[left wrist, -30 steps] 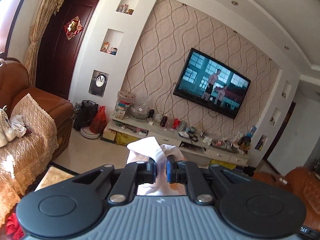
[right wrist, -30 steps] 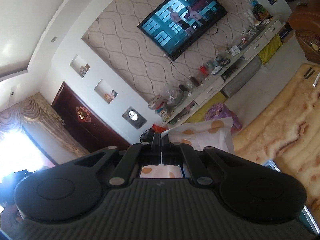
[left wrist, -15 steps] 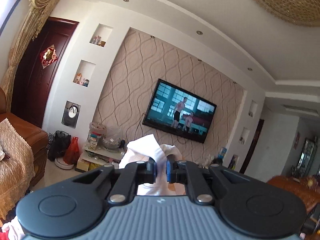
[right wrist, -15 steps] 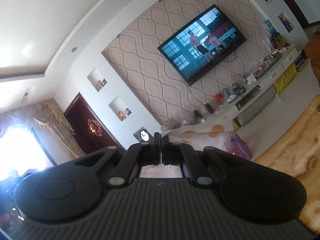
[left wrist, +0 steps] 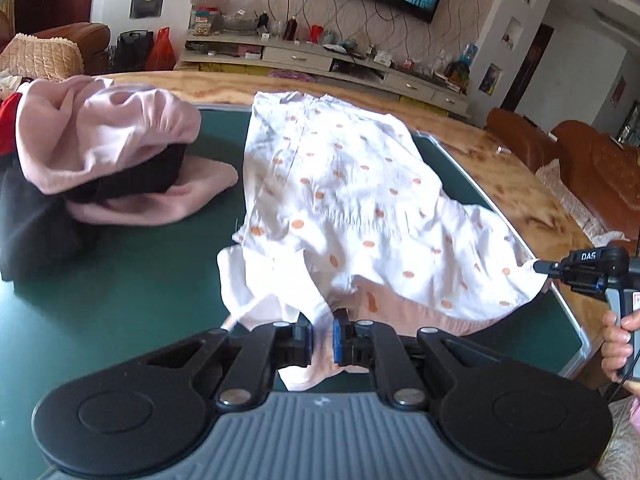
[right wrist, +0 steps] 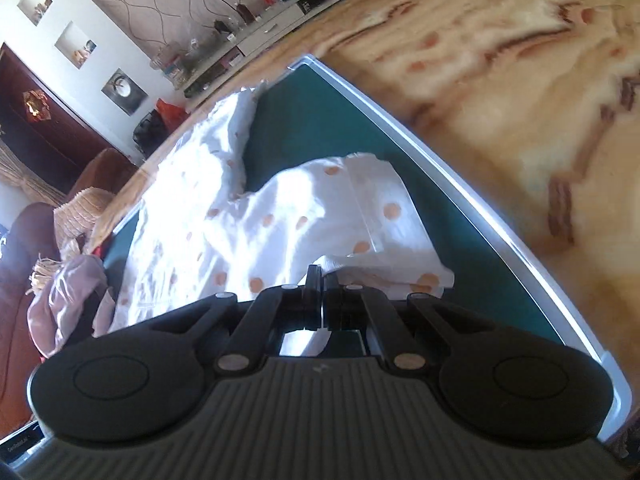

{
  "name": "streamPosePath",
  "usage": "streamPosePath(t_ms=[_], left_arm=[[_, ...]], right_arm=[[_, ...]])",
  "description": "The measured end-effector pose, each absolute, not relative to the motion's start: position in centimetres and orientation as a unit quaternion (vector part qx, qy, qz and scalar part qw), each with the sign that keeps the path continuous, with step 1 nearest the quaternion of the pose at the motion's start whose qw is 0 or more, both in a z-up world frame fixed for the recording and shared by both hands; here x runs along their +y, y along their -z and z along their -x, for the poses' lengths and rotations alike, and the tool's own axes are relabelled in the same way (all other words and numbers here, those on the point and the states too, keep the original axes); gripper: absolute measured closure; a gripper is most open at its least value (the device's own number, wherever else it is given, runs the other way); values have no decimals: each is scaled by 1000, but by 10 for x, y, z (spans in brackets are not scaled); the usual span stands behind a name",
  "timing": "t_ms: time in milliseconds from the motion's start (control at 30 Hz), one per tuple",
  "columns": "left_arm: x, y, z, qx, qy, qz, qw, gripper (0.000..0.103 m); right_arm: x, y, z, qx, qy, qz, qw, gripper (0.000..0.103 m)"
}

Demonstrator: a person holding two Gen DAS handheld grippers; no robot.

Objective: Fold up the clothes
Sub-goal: 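Lay the shirt flat on the green table and open both grippers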

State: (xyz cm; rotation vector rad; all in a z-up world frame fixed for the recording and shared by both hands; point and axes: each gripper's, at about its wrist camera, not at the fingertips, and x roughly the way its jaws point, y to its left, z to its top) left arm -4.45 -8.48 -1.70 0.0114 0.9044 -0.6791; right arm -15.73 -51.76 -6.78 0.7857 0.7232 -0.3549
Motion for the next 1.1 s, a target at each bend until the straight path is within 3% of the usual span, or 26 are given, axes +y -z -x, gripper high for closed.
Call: streamPosePath(t_ms=[100, 167, 367, 433, 733, 800, 833, 1000, 1100], left_arm=[[-83, 23, 59, 431, 336, -30, 837, 93], [-83, 25, 69, 433, 343, -41, 833, 93], [-75, 23, 80, 448, 337, -19, 828, 93], [-71, 23, 81, 450, 332, -9, 829, 93], [-58, 23, 80, 457, 315, 18, 832, 93], [-60, 23, 81, 456, 318, 16, 831, 93], [-60, 23, 82, 455, 319, 15, 831, 93], [-63, 19, 95, 460, 335, 11, 822, 93], [-65, 26, 102, 471, 341, 1, 814, 93]], right_arm=[[-506, 66, 175, 359, 176, -355, 845, 89], [-503, 61, 184, 368, 175, -353, 843, 63], [-531, 56, 208, 326, 190, -418, 826, 42], [-546, 66, 206, 324, 179, -469, 802, 41], [-571, 106, 216, 254, 162, -614, 729, 41], [-572, 108, 216, 258, 174, -607, 731, 71], [-574, 109, 214, 268, 184, -596, 734, 95], [-568, 83, 226, 262, 231, -527, 775, 96], [-561, 73, 227, 310, 254, -474, 784, 92]])
